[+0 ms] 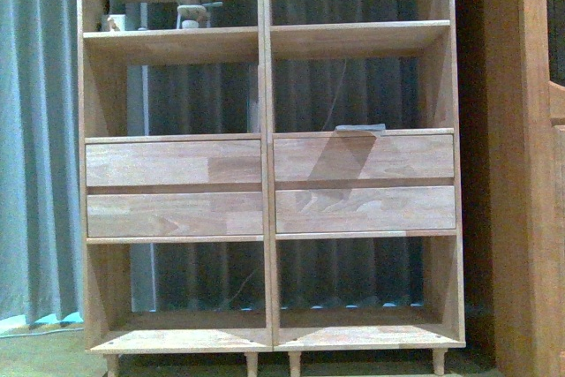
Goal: Organize books on shelf
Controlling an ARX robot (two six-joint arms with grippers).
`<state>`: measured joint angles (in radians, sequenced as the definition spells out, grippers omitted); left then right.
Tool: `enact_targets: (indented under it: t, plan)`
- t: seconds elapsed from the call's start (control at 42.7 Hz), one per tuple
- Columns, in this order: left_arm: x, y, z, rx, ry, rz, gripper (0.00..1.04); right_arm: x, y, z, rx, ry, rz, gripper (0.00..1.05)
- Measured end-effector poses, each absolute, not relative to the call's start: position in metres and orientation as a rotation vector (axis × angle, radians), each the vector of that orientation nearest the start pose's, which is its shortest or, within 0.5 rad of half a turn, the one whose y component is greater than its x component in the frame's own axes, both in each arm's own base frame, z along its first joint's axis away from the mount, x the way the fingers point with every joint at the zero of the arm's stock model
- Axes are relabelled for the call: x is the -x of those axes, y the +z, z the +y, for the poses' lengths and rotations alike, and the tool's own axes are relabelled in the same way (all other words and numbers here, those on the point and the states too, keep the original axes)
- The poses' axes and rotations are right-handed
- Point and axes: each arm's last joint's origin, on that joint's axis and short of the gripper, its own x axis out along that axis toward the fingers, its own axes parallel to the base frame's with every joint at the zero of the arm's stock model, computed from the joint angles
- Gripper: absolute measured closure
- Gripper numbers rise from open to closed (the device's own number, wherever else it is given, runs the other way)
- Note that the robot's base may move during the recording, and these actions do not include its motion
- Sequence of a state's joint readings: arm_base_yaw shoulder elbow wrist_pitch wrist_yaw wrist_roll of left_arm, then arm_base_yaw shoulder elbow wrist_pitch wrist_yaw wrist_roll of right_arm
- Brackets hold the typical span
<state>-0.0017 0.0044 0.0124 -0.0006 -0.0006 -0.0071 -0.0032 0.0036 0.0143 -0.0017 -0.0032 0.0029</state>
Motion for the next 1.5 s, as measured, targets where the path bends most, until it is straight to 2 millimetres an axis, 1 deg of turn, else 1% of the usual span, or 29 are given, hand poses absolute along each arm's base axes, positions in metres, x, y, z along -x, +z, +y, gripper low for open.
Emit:
enact_targets:
  t: [1.498]
  plan:
    - [-0.0972,0.1673,-0.0002,0.007,-0.002,-0.007,0.07,-0.097,0.1679,-0.0002,-0.003,0.0,-0.009,0.07]
